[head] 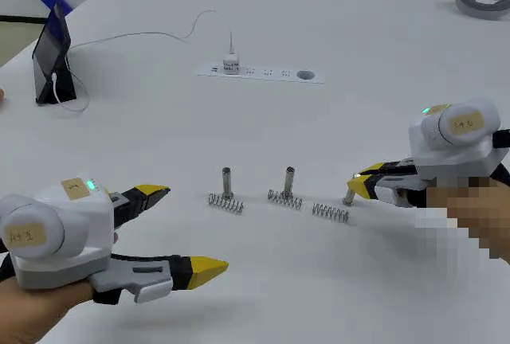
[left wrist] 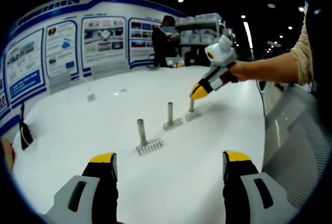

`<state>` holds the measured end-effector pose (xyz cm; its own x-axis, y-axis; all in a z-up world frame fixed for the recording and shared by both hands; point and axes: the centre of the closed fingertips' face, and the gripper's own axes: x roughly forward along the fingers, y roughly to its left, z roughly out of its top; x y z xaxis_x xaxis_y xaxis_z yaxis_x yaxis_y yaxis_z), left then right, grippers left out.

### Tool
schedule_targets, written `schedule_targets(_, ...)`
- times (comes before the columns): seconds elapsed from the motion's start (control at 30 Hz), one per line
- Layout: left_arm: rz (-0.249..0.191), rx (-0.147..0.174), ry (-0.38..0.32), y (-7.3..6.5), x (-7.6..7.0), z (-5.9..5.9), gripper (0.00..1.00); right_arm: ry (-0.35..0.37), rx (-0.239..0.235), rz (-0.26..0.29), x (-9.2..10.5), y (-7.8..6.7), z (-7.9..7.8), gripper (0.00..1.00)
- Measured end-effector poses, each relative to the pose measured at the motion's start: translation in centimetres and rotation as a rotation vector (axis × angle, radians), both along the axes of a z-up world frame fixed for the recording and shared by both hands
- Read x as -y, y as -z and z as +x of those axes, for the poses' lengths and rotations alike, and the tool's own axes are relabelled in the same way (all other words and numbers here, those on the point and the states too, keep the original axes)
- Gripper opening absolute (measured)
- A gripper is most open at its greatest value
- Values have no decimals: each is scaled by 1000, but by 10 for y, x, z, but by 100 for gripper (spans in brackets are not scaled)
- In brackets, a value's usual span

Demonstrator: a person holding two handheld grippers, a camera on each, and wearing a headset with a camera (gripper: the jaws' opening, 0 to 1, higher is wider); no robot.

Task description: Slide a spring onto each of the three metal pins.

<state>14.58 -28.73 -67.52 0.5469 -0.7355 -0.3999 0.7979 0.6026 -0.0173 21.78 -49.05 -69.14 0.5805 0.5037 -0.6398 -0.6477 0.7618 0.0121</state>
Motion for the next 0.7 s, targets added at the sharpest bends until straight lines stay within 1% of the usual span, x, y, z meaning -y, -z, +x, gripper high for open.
schedule_targets(0.47, 0, -2, 6, 1, 2, 0, 85, -5, 8, -5, 3, 1, -2, 16)
schedule_targets(0.63, -1, -3, 9, 1, 3, 0, 85, -8, 3, -5, 6, 1, -7, 17)
schedule_targets(0.7, 0, -3, 10, 1, 4, 0, 85, -17, -2, -11, 6, 2, -12, 17)
